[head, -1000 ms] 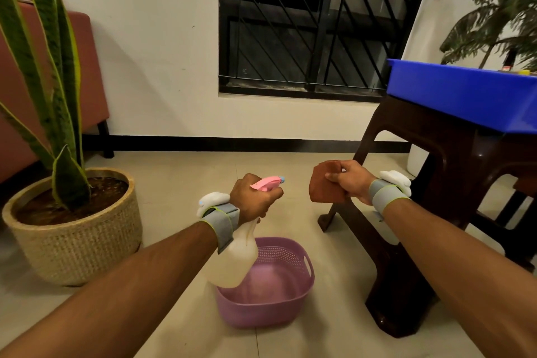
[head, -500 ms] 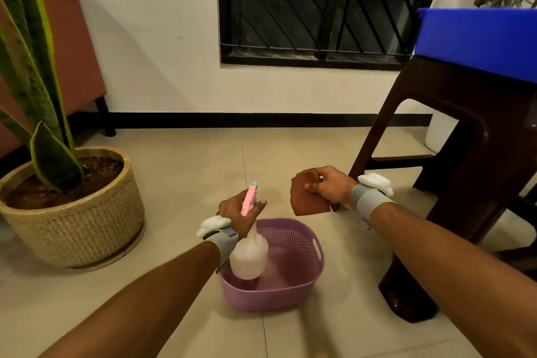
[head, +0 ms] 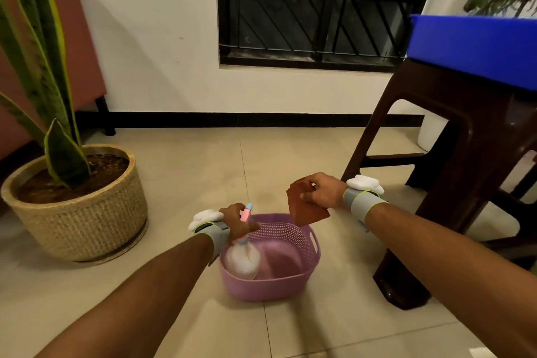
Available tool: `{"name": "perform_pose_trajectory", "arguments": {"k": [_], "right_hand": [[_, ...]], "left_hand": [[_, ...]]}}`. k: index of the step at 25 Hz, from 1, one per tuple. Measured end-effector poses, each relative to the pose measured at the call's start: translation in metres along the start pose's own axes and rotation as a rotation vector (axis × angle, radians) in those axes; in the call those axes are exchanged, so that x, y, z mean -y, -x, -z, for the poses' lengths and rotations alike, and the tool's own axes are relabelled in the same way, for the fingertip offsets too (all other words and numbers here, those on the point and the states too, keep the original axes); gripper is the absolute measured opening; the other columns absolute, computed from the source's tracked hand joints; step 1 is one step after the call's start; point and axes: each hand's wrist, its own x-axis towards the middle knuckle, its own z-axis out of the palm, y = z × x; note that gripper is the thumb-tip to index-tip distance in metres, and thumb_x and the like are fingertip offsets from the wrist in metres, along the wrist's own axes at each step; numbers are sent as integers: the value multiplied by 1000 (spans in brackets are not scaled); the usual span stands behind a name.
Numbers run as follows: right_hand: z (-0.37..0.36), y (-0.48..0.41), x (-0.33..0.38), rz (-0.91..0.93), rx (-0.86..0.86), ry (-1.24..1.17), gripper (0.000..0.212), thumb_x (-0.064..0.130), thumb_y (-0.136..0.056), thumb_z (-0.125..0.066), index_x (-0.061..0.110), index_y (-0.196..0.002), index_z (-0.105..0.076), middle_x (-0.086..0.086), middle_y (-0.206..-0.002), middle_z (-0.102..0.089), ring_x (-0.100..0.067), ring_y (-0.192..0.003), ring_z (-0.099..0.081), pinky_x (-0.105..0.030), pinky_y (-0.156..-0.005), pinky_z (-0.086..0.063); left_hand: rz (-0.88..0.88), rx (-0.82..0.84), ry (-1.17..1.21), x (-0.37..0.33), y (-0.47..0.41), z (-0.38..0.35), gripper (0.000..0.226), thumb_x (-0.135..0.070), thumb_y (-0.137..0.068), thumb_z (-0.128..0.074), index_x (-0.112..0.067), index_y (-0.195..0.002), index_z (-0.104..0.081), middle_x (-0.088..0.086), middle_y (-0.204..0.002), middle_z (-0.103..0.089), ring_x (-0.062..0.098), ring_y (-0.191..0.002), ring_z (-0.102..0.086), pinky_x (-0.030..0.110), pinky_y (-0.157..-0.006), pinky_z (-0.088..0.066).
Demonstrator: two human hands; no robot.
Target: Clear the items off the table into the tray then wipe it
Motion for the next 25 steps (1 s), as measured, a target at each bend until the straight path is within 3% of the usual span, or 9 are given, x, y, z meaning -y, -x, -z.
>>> {"name": "perform_pose_trajectory", "arguments": {"k": [3, 6, 9, 11, 14, 18, 21, 25], "right_hand": [[21, 24, 12, -30, -74, 13, 48, 32, -88, -61, 16, -131, -48, -8, -129, -54, -29, -113, -55, -32, -88, -48], [46, 60, 19, -64, -133, 26, 49, 32, -88, -62, 17, -132, -48, -9, -129, -55, -30, -113, -56, -36, -94, -49], [84, 119, 0, -124, -246, 112, 44, 30, -87, -62, 18, -128, -54, -7, -127, -57, -28, -113, -56, -33, -95, -46], [115, 158, -14, -159, -275, 171, 36, 28, -87, -62, 18, -122, -59, -4, -117, -60, -24, -109, -57, -29, -89, -44], [167, 224, -45, -309, -362, 200, 8, 30, -84, -65, 26, -90, -62, 0, -100, -56, -22, -98, -57, -25, -79, -42], [233, 325, -93, -571, -555, 185, 34, 29, -81, -68, 21, -113, -61, -3, -112, -64, -24, -100, -61, -36, -88, -53], [270, 392, -142, -662, -733, 123, 20, 24, -81, -67, 19, -98, -60, -4, -102, -64, -24, -91, -63, -35, -80, -55], [300, 425, -205, -800, -862, 200, 29, 34, -75, -64, 15, -96, -59, -12, -97, -66, -32, -87, -65, -43, -79, -57]], "left_hand": [[-65, -102, -91, -32, 12, 12, 71, -45, -83, -62, -10, -139, -37, 14, -133, -54, 33, -122, -50, 35, -98, -42], [-244, -205, -112, -84, 28, 17, 63, -38, -89, -53, -12, -143, -31, 13, -143, -44, 34, -130, -41, 39, -105, -36], [-498, -277, 26, -165, 65, -5, 49, -31, -93, -45, -17, -139, -38, 7, -144, -44, 31, -130, -42, 38, -108, -33], [-630, -295, 206, -216, 94, -20, 42, -25, -93, -46, -15, -134, -48, 8, -138, -51, 30, -127, -46, 35, -105, -35], [-732, -270, 320, -278, 124, -35, 37, -22, -92, -47, -13, -127, -56, 10, -130, -58, 32, -123, -49, 36, -103, -37], [-1001, -201, 154, -355, 169, -48, 29, -26, -91, -44, -13, -107, -64, 11, -113, -65, 37, -109, -56, 40, -91, -46], [-1109, -126, 94, -418, 211, -65, 31, -32, -87, -42, -18, -99, -67, 10, -105, -67, 38, -99, -60, 42, -86, -50], [-1174, -120, 40, -473, 233, -94, 27, -26, -86, -43, -17, -87, -68, 11, -93, -69, 37, -89, -59, 33, -71, -45]]}}
